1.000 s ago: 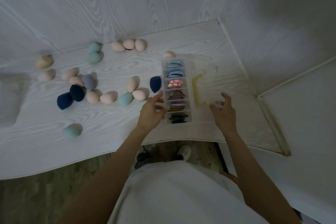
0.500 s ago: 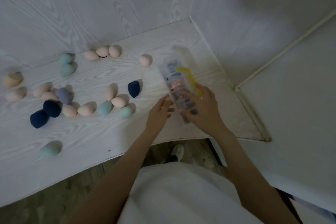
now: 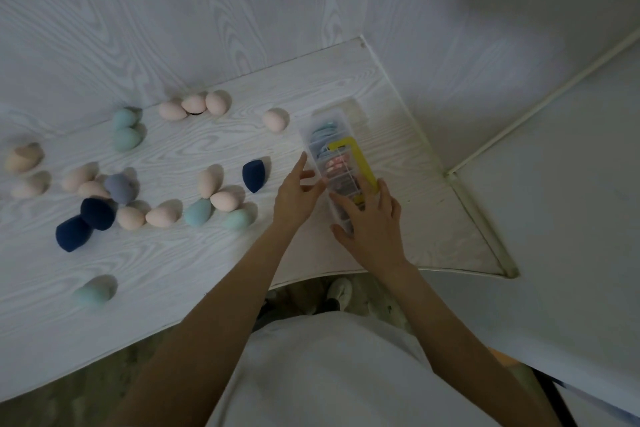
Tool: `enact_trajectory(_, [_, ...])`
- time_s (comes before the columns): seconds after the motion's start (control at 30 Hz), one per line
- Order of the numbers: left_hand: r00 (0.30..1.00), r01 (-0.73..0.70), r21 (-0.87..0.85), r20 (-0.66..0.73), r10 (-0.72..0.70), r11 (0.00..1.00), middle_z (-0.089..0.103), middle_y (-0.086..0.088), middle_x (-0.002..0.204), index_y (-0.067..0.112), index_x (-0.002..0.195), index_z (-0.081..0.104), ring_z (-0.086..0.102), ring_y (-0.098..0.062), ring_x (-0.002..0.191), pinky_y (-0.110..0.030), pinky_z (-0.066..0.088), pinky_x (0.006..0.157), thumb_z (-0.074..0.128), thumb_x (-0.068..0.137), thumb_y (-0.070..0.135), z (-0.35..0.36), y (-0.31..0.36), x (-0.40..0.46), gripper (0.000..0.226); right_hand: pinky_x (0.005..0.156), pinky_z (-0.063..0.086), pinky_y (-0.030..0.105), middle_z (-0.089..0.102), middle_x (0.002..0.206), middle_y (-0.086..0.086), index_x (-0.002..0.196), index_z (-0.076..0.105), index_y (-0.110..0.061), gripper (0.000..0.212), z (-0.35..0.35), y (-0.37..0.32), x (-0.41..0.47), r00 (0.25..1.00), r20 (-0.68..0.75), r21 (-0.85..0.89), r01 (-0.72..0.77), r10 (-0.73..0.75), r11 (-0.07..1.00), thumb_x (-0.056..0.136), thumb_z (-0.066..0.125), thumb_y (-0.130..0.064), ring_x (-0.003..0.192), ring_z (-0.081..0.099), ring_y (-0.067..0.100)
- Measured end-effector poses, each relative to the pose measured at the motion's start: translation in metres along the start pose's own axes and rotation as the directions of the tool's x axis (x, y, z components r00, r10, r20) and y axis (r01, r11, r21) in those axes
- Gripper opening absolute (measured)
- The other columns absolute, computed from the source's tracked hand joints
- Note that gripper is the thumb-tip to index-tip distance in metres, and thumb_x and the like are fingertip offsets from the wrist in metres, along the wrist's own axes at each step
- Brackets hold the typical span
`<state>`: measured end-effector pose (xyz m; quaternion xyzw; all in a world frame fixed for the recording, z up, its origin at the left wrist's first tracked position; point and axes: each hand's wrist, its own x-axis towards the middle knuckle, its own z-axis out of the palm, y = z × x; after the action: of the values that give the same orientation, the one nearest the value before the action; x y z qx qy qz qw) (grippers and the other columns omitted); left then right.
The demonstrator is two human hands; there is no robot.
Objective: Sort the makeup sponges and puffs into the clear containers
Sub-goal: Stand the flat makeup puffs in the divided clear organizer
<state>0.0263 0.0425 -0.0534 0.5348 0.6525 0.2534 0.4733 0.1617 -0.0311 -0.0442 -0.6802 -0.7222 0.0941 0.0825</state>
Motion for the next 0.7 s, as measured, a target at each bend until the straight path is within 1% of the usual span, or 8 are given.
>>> enact_trajectory(0.07, [1.0, -0.011, 0.014, -0.014, 0.011, 1.0, 0.061, -0.004, 0.119, 0.027, 0.146, 0.025, 0.062, -0.021, 0.099, -0.042, 0.048, 0.093, 0.062, 0.086, 0.039, 0.001, -0.003, 0.0, 0.071, 0.092, 0.038, 0.059, 0.041, 0.141, 0.02, 0.128, 0.043, -0.034, 0.066, 0.001, -0.001, 0.001, 1.0, 0.006, 0.014, -0.012, 0.012, 1.0, 0.07, 0.073, -0.043, 0.127, 0.033, 0.051])
enact_trajectory(0.23, [0.999, -0.027, -0.061, -0.041, 0.024, 0.998, 0.06, 0.003, 0.1, 0.029, 0.141, 0.036, 0.064, -0.02, 0.09, -0.044, 0.052, 0.086, 0.068, 0.084, 0.03, 0.0, 0.0, 0.001, 0.065, 0.09, 0.037, 0.061, 0.04, 0.14, 0.019, 0.12, 0.04, -0.033, 0.07, 0.0, -0.009, 0.007, 0.997, 0.044, 0.01, -0.065, 0.065, 0.998, 0.061, 0.078, -0.032, 0.127, 0.027, 0.051])
enact_trajectory(0.3, [0.999, -0.027, -0.064, -0.042, 0.024, 0.998, 0.061, 0.001, 0.101, 0.029, 0.14, 0.036, 0.065, -0.021, 0.087, -0.046, 0.053, 0.083, 0.068, 0.084, 0.029, 0.001, 0.0, 0.0, 0.065, 0.09, 0.035, 0.065, 0.038, 0.141, 0.02, 0.122, 0.04, -0.032, 0.071, 0.003, -0.013, 0.005, 0.996, 0.049, -0.05, -0.069, 0.072, 0.996, 0.061, 0.077, -0.03, 0.128, 0.023, 0.051])
enact_trajectory(0.37, [0.999, -0.021, -0.068, -0.027, 0.019, 0.997, 0.062, -0.004, 0.108, 0.027, 0.142, 0.034, 0.065, -0.023, 0.088, -0.048, 0.053, 0.083, 0.068, 0.084, 0.029, 0.001, -0.001, 0.001, 0.067, 0.091, 0.033, 0.067, 0.037, 0.142, 0.022, 0.127, 0.04, -0.03, 0.071, 0.004, -0.014, 0.002, 0.996, 0.064, -0.111, -0.056, 0.063, 0.992, 0.065, 0.075, -0.032, 0.128, 0.027, 0.055])
enact_trajectory(0.5, [0.999, 0.005, -0.136, 0.038, 0.0, 0.991, 0.058, -0.013, 0.116, 0.018, 0.145, 0.028, 0.065, -0.026, 0.088, -0.04, 0.056, 0.078, 0.066, 0.086, 0.02, 0.0, 0.001, 0.003, 0.07, 0.09, 0.036, 0.063, 0.042, 0.141, 0.019, 0.124, 0.04, -0.03, 0.069, -0.004, -0.006, 0.002, 0.998, 0.058, -0.096, -0.02, 0.026, 0.995, 0.065, 0.075, -0.032, 0.125, 0.034, 0.054])
enact_trajectory(0.57, [0.999, 0.013, -0.185, 0.035, -0.006, 0.983, 0.06, -0.01, 0.109, 0.013, 0.141, 0.03, 0.066, -0.023, 0.083, -0.036, 0.056, 0.075, 0.069, 0.083, 0.018, 0.002, 0.001, -0.001, 0.069, 0.091, 0.035, 0.059, 0.043, 0.14, 0.016, 0.121, 0.039, -0.031, 0.07, -0.012, 0.004, 0.005, 1.0, 0.026, -0.03, 0.001, 0.0, 1.0, 0.06, 0.072, -0.029, 0.126, 0.033, 0.049])
enact_trajectory(0.63, [0.999, 0.047, -0.261, 0.001, -0.049, 0.964, 0.062, -0.005, 0.099, 0.012, 0.133, 0.034, 0.065, -0.018, 0.073, -0.03, 0.056, 0.068, 0.069, 0.083, 0.018, 0.005, 0.001, -0.008, 0.061, 0.093, 0.033, 0.056, 0.043, 0.138, 0.015, 0.124, 0.038, -0.031, 0.074, -0.02, 0.02, 0.008, 0.999, 0.005, -0.011, 0.043, -0.043, 0.999, 0.055, 0.064, -0.035, 0.125, 0.032, 0.04])
enact_trajectory(0.7, [0.996, 0.059, -0.28, -0.042, -0.074, 0.958, 0.063, -0.002, 0.093, 0.014, 0.126, 0.039, 0.065, -0.018, 0.074, -0.027, 0.055, 0.066, 0.068, 0.084, 0.02, 0.005, -0.004, -0.009, 0.051, 0.094, 0.033, 0.052, 0.043, 0.137, 0.013, 0.13, 0.041, -0.031, 0.08, -0.029, 0.033, 0.013, 0.997, 0.021, -0.026, 0.073, -0.073, 0.997, 0.053, 0.056, -0.043, 0.123, 0.036, 0.037])
